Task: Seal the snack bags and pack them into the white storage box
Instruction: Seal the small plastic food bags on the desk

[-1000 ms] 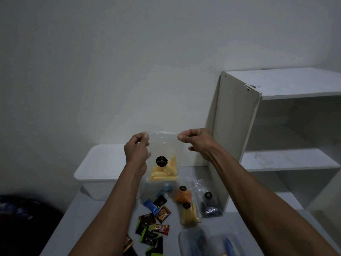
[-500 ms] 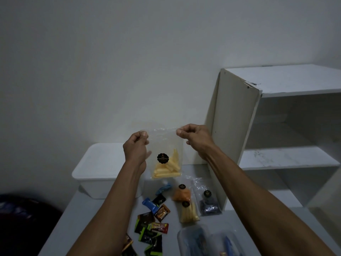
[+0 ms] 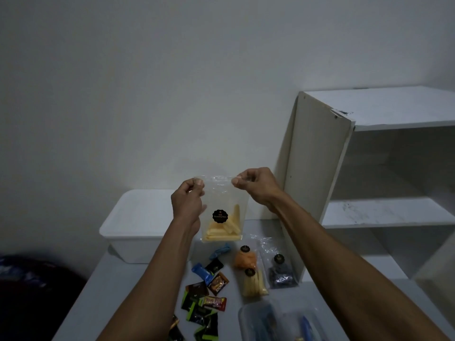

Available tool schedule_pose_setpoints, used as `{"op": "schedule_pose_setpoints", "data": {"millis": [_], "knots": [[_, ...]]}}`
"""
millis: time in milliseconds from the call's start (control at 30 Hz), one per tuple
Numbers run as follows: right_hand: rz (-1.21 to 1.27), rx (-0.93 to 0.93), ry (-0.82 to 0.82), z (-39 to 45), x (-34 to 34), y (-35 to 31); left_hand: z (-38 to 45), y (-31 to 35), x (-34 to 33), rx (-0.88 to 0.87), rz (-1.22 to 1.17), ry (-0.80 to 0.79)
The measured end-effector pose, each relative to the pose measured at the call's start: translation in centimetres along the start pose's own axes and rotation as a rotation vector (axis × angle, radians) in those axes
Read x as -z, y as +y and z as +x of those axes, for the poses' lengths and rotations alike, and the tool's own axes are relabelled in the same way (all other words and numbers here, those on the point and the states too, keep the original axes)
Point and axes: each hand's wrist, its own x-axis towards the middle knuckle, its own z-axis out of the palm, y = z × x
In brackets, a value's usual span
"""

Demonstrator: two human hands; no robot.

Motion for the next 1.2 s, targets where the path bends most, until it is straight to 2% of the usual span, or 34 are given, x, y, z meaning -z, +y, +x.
{"op": "schedule_pose_setpoints", "data": {"millis": [133,300,400,567,833,967,1200], "knots": [[-0.096,0.043,-0.114,0.1,0.4,-1.0,0.0,0.1,0.2,-0.026,0.029,-0.04],[-0.295,0.148,-0.058,-0.2,-0.4,-1.7,-0.5,0.0,-0.2,-0.037,0.033,-0.062],[-0.232,0.122,-0.026,-0.5,-0.4,-1.2,-0.6,0.1,-0.1,-0.039,0.032,-0.06],[-0.151,0.072,-0.065,-0.5,-0.4,-1.0,-0.6,0.4,0.3,-0.049,0.035,-0.057],[0.112,-0.062,-0.034,-1.1,-0.2,-1.0,-0.8,0.4,0.0,-0.052,0.037,-0.067],[0.041,-0.037,-0.048,-1.0,0.0,-0.8,-0.8,0.4,-0.1,-0.058,0.058,-0.062],[-0.098,-0.024,-0.219,-0.5,0.7,-2.4,-0.9,0.0,0.1,-0.066,0.075,-0.133]]}}
